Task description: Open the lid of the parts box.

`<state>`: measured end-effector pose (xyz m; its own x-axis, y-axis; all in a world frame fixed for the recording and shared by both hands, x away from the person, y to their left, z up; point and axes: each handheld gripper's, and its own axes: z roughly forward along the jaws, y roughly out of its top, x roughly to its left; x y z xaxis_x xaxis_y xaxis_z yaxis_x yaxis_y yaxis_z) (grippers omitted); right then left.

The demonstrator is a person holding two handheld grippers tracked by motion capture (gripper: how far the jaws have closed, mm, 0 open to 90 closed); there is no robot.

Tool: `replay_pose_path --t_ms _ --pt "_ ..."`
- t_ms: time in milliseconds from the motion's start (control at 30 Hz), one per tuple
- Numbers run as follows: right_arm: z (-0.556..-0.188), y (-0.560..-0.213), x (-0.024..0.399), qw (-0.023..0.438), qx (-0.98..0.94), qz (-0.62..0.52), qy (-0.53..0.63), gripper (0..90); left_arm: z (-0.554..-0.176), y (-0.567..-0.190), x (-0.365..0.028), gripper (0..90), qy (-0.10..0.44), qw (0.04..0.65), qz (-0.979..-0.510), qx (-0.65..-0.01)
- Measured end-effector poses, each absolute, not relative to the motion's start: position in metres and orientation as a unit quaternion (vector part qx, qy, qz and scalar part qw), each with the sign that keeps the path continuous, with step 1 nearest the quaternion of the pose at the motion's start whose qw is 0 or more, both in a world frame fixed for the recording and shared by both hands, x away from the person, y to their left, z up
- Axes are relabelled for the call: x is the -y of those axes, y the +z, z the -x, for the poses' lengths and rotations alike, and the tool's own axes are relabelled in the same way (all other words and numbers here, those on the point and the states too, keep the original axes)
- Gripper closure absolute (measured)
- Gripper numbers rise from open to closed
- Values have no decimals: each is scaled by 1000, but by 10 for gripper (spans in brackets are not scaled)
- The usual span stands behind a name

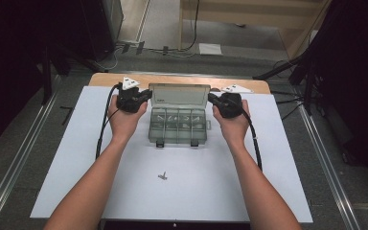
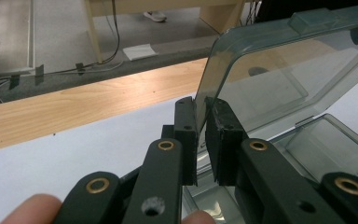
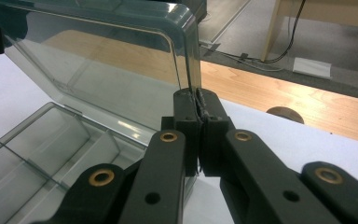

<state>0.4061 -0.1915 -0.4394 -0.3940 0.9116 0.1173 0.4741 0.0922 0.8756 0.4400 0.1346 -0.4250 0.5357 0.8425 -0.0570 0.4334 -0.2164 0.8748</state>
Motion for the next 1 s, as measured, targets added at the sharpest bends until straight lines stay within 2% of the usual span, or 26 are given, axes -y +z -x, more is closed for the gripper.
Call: replay_pose_path --t_ms 567,1000 --pt "-421 -442 193 234 -698 -500 457 888 -458 -437 -134 831 204 449 -748 -443" --pt "-432 -460 192 220 -699 -514 447 884 -465 -447 -134 842 195 454 -740 -456"
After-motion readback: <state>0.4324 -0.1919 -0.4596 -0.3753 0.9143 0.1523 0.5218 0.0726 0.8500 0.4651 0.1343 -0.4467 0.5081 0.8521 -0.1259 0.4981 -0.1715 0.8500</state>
